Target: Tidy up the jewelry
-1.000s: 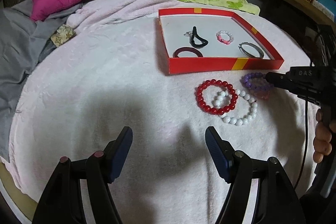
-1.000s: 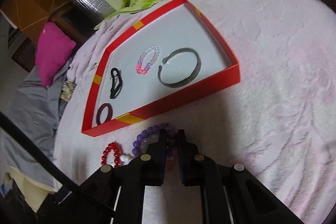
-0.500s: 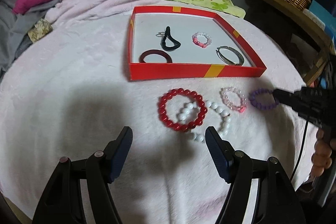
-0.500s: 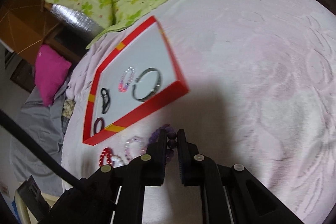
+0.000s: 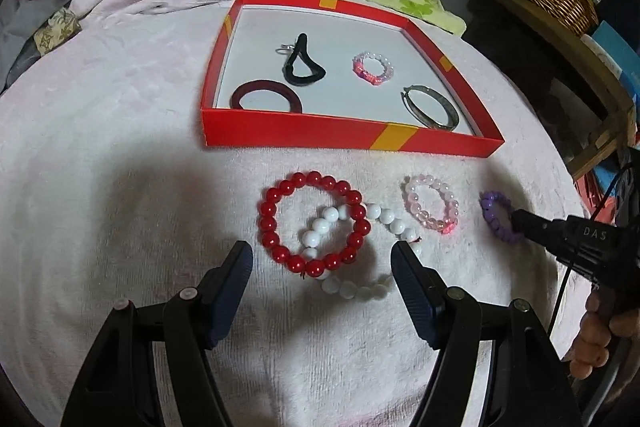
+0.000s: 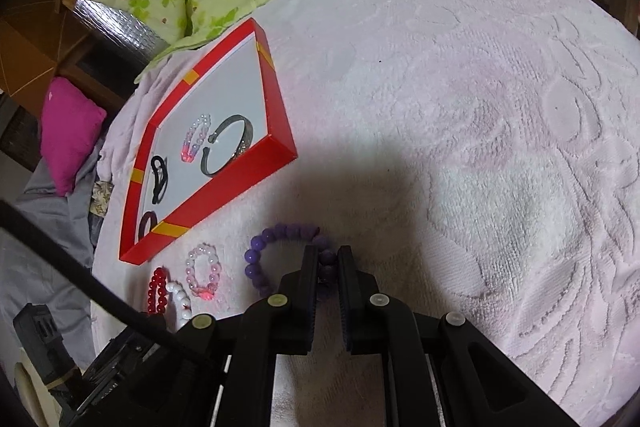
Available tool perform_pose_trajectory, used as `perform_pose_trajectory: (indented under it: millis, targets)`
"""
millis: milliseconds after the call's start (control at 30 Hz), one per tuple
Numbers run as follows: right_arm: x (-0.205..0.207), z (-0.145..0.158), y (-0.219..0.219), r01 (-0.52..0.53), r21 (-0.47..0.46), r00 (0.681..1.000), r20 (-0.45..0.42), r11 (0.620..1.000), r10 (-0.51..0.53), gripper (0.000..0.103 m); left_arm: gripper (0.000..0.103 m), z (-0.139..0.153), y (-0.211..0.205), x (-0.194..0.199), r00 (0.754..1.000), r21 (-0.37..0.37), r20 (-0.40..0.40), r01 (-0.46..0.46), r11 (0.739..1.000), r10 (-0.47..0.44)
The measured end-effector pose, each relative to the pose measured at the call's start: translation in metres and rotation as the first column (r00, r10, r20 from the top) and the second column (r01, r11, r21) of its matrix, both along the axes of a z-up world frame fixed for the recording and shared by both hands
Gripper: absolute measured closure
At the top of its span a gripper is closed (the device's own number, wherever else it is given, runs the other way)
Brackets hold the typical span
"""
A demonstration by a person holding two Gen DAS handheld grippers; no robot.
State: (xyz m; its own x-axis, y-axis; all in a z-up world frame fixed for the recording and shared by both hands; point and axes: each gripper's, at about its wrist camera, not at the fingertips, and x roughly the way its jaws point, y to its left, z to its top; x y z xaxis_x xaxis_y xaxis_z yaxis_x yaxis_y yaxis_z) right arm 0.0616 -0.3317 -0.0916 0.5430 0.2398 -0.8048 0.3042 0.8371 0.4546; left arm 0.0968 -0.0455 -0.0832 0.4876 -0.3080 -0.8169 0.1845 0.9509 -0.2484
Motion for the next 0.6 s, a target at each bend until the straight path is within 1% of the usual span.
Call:
perform_pose_trajectory:
  millis: [33,67,100,167,200,233,300,333,433,533,600]
  targets:
    - [0.0,0.0,0.001,-0.001,-0.004,1.0,0.001,1.0,0.001,0.092,0.034,0.0,0.001,0.0,1.0,-0.004,0.005,-0.002,1.0,0.002]
    - [0.0,0.0,0.001,-0.003,-0.009,1.0,0.002,1.0,0.003,0.092,0.044,-0.001,0.002,0.001,1.0,-0.014,0.005,-0.006,1.0,0.006]
    - [-0.001,0.0,0.002,-0.005,-0.013,1.0,0.002,1.0,0.005,0.092,0.05,-0.001,0.004,0.002,1.0,-0.02,0.003,-0.013,1.0,0.013]
    - [0.0,0.0,0.004,-0.008,-0.02,1.0,0.003,1.0,0.008,0.092,0.066,-0.001,0.009,0.003,1.0,-0.044,0.005,-0.021,0.999,0.021]
    - [-0.001,0.0,0.004,-0.009,-0.022,1.0,0.004,1.0,0.009,0.092,0.072,-0.001,0.012,0.002,1.0,-0.057,0.005,-0.024,0.998,0.024]
    - [-0.001,0.0,0.004,-0.008,-0.022,1.0,0.004,1.0,0.008,0.092,0.082,-0.001,0.014,0.002,1.0,-0.065,0.004,-0.028,0.997,0.028]
    - [-0.001,0.0,0.004,-0.008,-0.026,1.0,0.003,1.0,0.008,0.092,0.086,0.001,0.02,0.002,0.999,-0.079,0.016,-0.043,0.996,0.044]
    - [-0.001,0.001,0.004,-0.008,-0.031,1.0,0.003,0.999,0.008,0.092,0.094,0.002,0.022,0.001,0.998,-0.072,0.03,-0.053,0.996,0.055]
    - [0.001,0.001,0.008,-0.009,-0.051,1.0,0.003,0.999,0.009,0.092,0.093,0.006,0.032,0.0,0.994,-0.056,0.052,-0.088,0.995,0.091]
    - [0.001,0.001,0.01,-0.007,-0.062,1.0,0.004,0.998,0.007,0.092,0.093,0.007,0.045,0.002,0.994,-0.084,0.042,-0.101,0.991,0.105]
    - [0.002,0.001,0.011,-0.005,-0.067,1.0,0.005,0.998,0.005,0.092,0.093,0.006,0.049,0.001,0.993,-0.05,0.049,-0.109,0.993,0.112]
